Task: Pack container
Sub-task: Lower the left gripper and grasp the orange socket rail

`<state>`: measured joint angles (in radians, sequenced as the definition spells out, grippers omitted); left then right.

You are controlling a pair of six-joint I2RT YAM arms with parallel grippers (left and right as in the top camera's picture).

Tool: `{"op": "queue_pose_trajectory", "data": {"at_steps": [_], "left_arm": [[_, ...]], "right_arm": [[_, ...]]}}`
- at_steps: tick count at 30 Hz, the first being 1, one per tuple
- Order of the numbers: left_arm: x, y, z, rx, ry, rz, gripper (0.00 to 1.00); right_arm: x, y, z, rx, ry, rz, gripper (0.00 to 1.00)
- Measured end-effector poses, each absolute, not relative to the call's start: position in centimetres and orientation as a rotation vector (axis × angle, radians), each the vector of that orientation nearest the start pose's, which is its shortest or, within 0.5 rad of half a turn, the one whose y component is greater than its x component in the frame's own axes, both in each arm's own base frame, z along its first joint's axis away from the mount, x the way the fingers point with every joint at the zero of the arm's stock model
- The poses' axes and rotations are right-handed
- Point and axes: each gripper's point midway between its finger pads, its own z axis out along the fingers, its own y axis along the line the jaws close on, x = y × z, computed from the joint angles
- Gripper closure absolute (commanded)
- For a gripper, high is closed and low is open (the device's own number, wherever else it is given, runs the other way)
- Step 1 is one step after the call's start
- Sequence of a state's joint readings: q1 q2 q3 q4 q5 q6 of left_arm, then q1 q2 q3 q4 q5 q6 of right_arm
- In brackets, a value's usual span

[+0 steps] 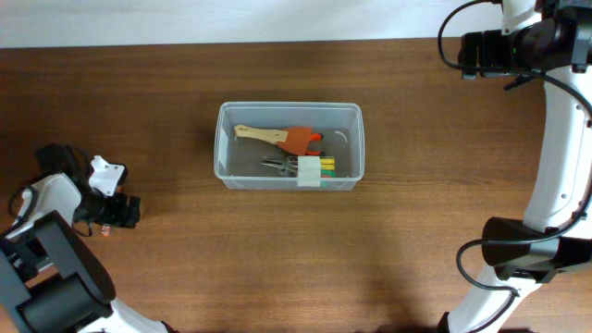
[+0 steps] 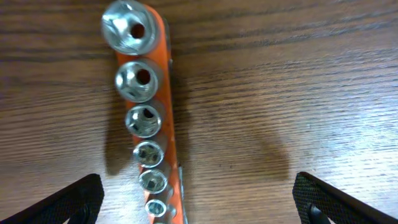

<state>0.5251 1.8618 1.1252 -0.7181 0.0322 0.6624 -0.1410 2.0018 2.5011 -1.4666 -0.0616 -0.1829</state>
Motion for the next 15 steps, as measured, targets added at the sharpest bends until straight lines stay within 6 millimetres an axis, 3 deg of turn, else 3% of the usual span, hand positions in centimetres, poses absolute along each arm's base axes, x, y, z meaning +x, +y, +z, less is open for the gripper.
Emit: {"op": "queue_pose_trajectory", "data": {"at_steps": [10, 15], "left_arm": [[30.01, 16.78, -0.3, 0.211, 3.038, 0.043, 0.0], [30.11, 16.86, -0.35, 0.195, 3.046, 0.038, 0.06]], "right_arm": [[45.3, -5.36, 32.12, -0.078, 2.535, -0.05, 0.02], [45.3, -5.37, 32.12, -0.077, 2.535, -0.051, 0.01]]}}
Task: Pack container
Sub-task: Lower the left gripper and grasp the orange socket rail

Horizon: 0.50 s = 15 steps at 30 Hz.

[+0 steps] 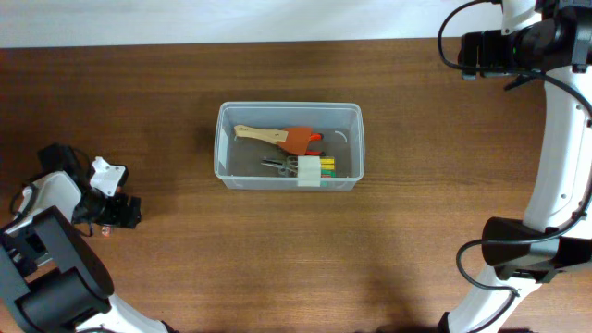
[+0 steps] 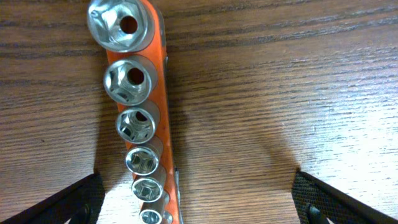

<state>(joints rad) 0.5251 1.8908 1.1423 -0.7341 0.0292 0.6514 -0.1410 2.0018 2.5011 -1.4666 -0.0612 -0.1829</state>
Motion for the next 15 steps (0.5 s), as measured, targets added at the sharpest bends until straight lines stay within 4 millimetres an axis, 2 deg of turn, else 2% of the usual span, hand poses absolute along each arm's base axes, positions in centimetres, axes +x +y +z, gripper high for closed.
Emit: {"op": "queue_pose_trajectory", "data": {"at_steps": [2, 4, 9, 11, 15], "left_arm": [[30.07, 16.89, -0.39, 0.175, 3.05, 0.038, 0.11], [30.09, 16.93, -0.41, 0.158, 3.053, 0.038, 0.25], [30.25, 17.08, -0.42, 0.144, 3.055, 0.04, 0.49], [30.24, 17.09, -0.42, 0.145, 3.055, 0.041, 0.51], [30.26, 17.1, -0.42, 0.138, 3.056, 0.041, 0.63]], "right_arm": [[45.3, -5.36, 32.12, -0.078, 2.535, -0.05, 0.01], [45.3, -5.37, 32.12, -0.078, 2.535, -0.051, 0.01], [45.29, -5.36, 32.11, -0.078, 2.535, -0.05, 0.01], [45.29, -5.36, 32.11, -0.078, 2.535, -0.051, 0.01], [45.28, -5.36, 32.11, -0.077, 2.536, -0.05, 0.01]]}}
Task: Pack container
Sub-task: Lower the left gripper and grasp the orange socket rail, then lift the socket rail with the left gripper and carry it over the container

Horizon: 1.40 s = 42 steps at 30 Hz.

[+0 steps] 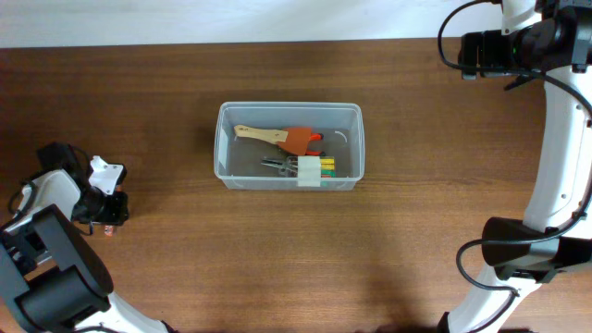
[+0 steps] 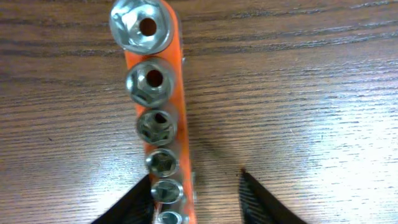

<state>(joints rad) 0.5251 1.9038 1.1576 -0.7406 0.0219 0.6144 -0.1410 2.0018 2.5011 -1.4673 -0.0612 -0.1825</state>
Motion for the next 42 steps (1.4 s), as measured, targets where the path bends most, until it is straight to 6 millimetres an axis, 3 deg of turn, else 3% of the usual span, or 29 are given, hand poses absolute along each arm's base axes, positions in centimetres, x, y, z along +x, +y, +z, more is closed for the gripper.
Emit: {"op": "queue_pose_trajectory", "data": {"at_steps": [4, 8, 16, 26, 37, 42], "left_arm": [[30.3, 17.1, -0.4, 0.13, 3.057, 0.045, 0.79], [30.2, 17.2, -0.4, 0.13, 3.057, 0.046, 0.84], [30.2, 17.2, -0.4, 0.13, 3.057, 0.046, 0.85], [30.2, 17.2, -0.4, 0.13, 3.057, 0.046, 0.98], [30.3, 17.0, -0.3, 0.152, 3.093, 0.044, 0.98], [30.8, 15.9, 1.4, 0.191, 3.157, 0.01, 0.98]], "right_arm": [[45.3, -5.4, 32.1, -0.078, 2.536, -0.05, 0.01], [45.3, -5.4, 32.1, -0.077, 2.536, -0.05, 0.02], [45.3, -5.4, 32.1, -0.078, 2.536, -0.05, 0.01], [45.3, -5.4, 32.1, -0.077, 2.536, -0.05, 0.02], [45.2, -5.4, 32.1, -0.077, 2.537, -0.05, 0.02], [45.2, -5.3, 32.1, -0.077, 2.539, -0.049, 0.02]]}}
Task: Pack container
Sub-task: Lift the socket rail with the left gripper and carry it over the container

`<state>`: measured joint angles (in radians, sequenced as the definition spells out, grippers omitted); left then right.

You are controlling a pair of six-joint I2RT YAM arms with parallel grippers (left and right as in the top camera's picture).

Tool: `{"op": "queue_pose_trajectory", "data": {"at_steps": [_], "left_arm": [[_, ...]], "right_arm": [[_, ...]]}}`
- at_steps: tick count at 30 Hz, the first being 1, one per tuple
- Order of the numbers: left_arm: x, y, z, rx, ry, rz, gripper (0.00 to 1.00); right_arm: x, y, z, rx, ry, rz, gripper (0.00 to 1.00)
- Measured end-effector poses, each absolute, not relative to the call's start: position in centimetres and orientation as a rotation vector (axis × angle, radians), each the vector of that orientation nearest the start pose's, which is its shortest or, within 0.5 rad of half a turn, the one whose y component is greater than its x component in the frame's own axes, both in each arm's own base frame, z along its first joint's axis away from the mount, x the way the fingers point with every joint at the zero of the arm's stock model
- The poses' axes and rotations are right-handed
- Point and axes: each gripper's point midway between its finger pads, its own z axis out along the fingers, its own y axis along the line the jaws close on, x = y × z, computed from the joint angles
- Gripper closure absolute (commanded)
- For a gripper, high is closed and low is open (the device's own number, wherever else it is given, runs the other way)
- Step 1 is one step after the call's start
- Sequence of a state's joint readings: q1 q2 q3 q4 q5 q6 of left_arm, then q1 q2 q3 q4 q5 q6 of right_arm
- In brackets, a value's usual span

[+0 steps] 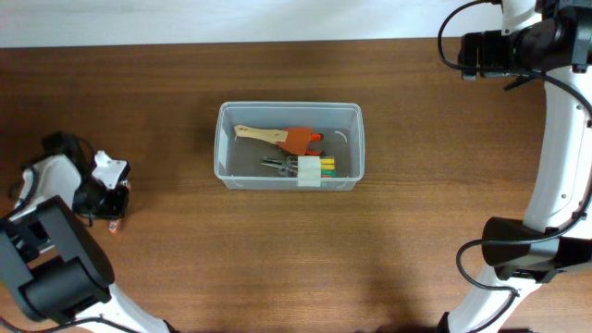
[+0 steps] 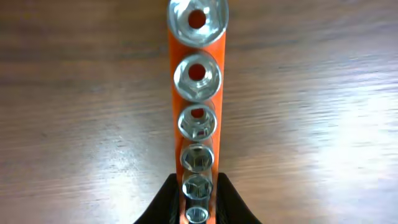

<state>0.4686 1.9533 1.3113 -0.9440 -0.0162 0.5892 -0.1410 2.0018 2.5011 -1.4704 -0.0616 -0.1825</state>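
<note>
An orange rail of several chrome sockets (image 2: 198, 106) runs up the middle of the left wrist view, and my left gripper (image 2: 196, 200) is shut on its narrow end, a black finger (image 2: 166, 202) pressed to each side. From overhead the left gripper (image 1: 113, 208) sits at the table's left, with a bit of the orange rail (image 1: 115, 226) showing below it. The clear plastic container (image 1: 220, 148) stands mid-table, holding a wooden-handled orange tool (image 1: 294, 139), metal pieces and a yellow-green item. My right gripper is out of view.
The right arm (image 1: 560, 139) rises along the table's right side, its black head (image 1: 504, 48) at the back right corner. The left arm's base (image 1: 46, 268) fills the front left corner. Brown wooden tabletop (image 1: 277, 250) lies between the left gripper and the container.
The left fingers have shut fully onto the socket rail, which now sits centred between them. The wood under it is blurred, and overhead the gripper has shifted slightly toward the back.
The left gripper stood wide open over the socket rail on the table at the left. It stayed open a half second later, then its fingers were half shut around the rail's narrow end. Now they are shut on it. The right arm stayed put.
</note>
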Motion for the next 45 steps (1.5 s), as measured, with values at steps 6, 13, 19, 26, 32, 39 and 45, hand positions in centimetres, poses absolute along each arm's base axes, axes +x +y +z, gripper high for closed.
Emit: {"op": "queue_pose_trajectory", "data": {"at_steps": [6, 13, 19, 26, 32, 39, 45], "left_arm": [[34.8, 13.8, 7.2, 0.28, 3.114, 0.032, 0.98], [40.5, 7.9, 14.5, 0.45, 2.93, 0.032, 0.98], [45.2, -2.8, 19.6, 0.826, 2.631, 0.022, 0.98], [44.3, -16.0, 20.4, 1.477, 2.237, 0.009, 0.98], [42.7, -19.6, 16.4, 1.756, 2.161, -0.032, 0.98], [41.9, -17.9, 8.1, 1.884, 2.356, -0.136, 0.98], [41.9, -16.4, 5.7, 1.875, 2.438, -0.169, 0.94]], "right_arm": [[45.2, -5.3, 32.1, -0.077, 2.539, -0.049, 0.01], [45.1, -5.3, 32.0, -0.077, 2.542, -0.047, 0.02], [45.1, -5.3, 32.0, -0.079, 2.544, -0.043, 0.02], [45.1, -5.3, 32.0, -0.077, 2.545, -0.043, 0.01], [45.1, -5.3, 32.0, -0.079, 2.545, -0.042, 0.02], [45.1, -5.3, 32.0, -0.078, 2.545, -0.042, 0.02], [45.1, -5.3, 32.0, -0.079, 2.545, -0.042, 0.01]]}}
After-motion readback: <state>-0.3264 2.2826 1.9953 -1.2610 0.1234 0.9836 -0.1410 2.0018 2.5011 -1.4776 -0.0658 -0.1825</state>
